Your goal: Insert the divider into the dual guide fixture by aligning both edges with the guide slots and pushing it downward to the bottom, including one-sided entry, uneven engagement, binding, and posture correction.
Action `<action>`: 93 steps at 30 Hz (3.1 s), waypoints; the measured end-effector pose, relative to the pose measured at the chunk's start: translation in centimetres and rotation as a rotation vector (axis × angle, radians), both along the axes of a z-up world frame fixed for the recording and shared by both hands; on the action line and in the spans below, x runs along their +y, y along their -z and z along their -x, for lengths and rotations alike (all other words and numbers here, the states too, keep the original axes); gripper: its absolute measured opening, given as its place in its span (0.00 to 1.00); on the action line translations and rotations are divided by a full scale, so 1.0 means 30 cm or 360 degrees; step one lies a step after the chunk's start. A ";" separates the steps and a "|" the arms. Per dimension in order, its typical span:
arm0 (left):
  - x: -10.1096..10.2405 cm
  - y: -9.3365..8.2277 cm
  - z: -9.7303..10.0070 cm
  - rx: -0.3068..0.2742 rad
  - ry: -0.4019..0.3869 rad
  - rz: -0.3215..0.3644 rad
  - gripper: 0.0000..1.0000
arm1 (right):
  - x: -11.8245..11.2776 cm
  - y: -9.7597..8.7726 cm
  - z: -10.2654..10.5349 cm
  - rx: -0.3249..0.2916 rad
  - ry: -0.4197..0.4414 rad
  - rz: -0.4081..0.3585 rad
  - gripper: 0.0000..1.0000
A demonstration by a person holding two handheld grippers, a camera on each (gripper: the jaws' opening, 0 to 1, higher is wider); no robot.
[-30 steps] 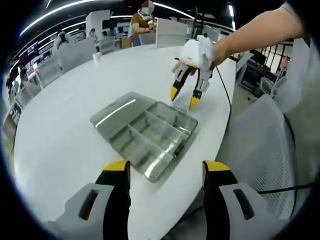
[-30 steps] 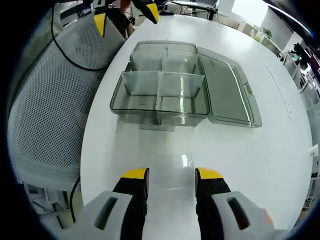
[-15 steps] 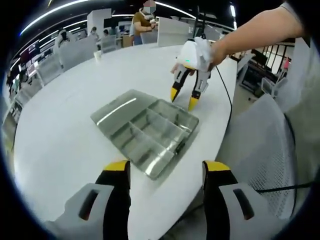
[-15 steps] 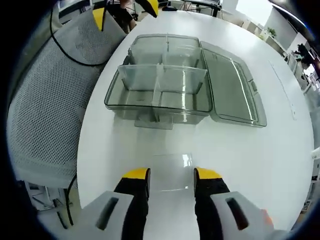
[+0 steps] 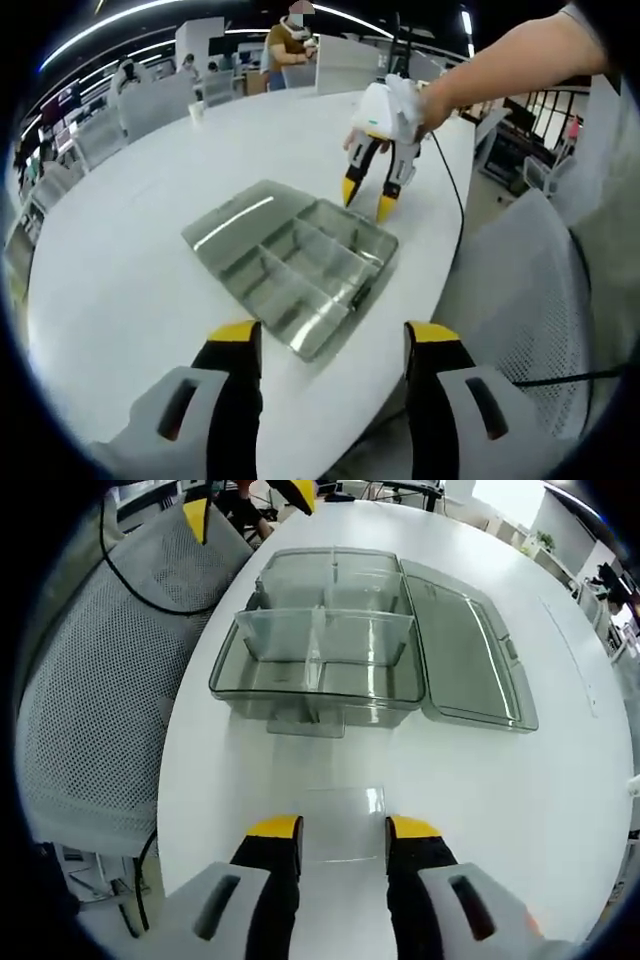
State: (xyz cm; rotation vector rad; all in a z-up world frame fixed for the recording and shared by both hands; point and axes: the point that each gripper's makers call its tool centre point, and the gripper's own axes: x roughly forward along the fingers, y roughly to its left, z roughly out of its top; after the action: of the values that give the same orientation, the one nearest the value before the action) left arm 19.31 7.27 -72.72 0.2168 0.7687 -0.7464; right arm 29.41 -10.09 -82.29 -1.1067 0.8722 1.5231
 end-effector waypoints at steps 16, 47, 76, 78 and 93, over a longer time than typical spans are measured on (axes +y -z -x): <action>-0.001 -0.003 0.005 -0.0001 -0.0004 -0.0002 0.55 | -0.001 -0.016 0.017 0.0017 0.0047 -0.0021 0.28; -0.071 -0.035 -0.015 -0.0046 0.0070 0.0038 0.54 | 0.051 -0.134 0.093 -0.0058 0.0098 -0.0159 0.28; -0.147 -0.072 -0.026 0.0035 0.0010 0.0238 0.30 | 0.213 -0.319 0.251 -0.0194 -0.0006 -0.0361 0.28; -0.151 -0.077 -0.029 0.0038 0.0002 0.0252 0.29 | 0.218 -0.323 0.254 -0.0200 -0.0008 -0.0364 0.28; -0.162 -0.106 -0.031 0.0086 -0.0083 0.0358 0.24 | 0.268 -0.373 0.300 -0.0241 -0.0042 -0.0428 0.28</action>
State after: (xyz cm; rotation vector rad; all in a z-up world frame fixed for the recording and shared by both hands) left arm 20.23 2.41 -69.55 -0.0265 0.7319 -0.7853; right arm 20.42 -2.04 -71.09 -1.0229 0.5336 1.5057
